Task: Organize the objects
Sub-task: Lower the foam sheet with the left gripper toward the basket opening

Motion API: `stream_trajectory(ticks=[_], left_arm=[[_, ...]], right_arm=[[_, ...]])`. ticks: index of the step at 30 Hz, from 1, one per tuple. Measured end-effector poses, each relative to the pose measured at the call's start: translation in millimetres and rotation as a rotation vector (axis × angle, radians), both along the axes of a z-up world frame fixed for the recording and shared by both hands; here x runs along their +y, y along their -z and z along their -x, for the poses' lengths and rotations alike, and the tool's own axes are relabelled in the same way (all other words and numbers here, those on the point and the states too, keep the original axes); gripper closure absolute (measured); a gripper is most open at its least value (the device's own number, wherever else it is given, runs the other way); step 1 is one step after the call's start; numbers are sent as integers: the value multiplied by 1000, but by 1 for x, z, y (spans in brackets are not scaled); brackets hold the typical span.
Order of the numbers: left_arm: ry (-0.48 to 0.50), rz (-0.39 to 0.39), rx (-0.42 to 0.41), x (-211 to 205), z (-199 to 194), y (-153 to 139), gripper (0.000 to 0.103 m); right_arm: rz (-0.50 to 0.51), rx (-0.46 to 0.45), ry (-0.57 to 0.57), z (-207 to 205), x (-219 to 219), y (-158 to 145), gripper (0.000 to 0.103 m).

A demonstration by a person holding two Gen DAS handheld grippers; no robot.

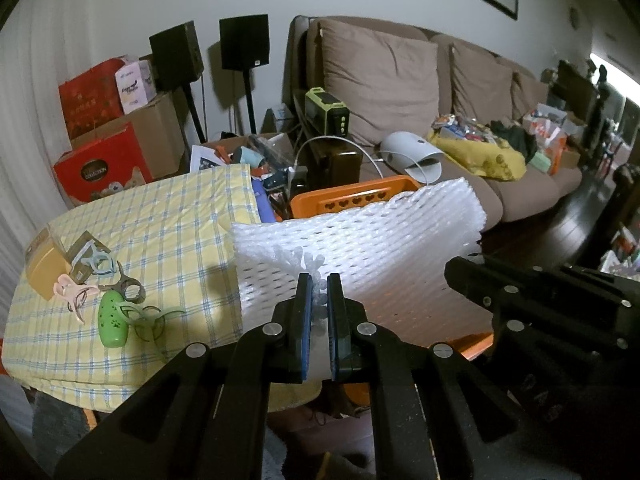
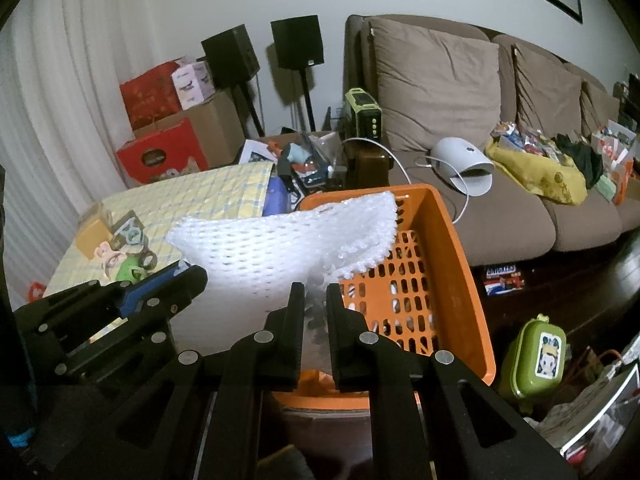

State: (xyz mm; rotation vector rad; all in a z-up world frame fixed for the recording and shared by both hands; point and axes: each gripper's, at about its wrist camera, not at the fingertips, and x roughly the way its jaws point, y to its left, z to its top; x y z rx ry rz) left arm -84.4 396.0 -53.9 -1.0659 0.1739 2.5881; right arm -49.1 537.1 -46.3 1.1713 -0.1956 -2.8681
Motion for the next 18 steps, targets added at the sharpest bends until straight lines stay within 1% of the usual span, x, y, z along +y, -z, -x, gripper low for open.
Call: stream_trajectory(ticks=[18], left_arm=[[12,2,1,11,0,0,97]], right_arm=[[15,4,22,-2,12,0,93]])
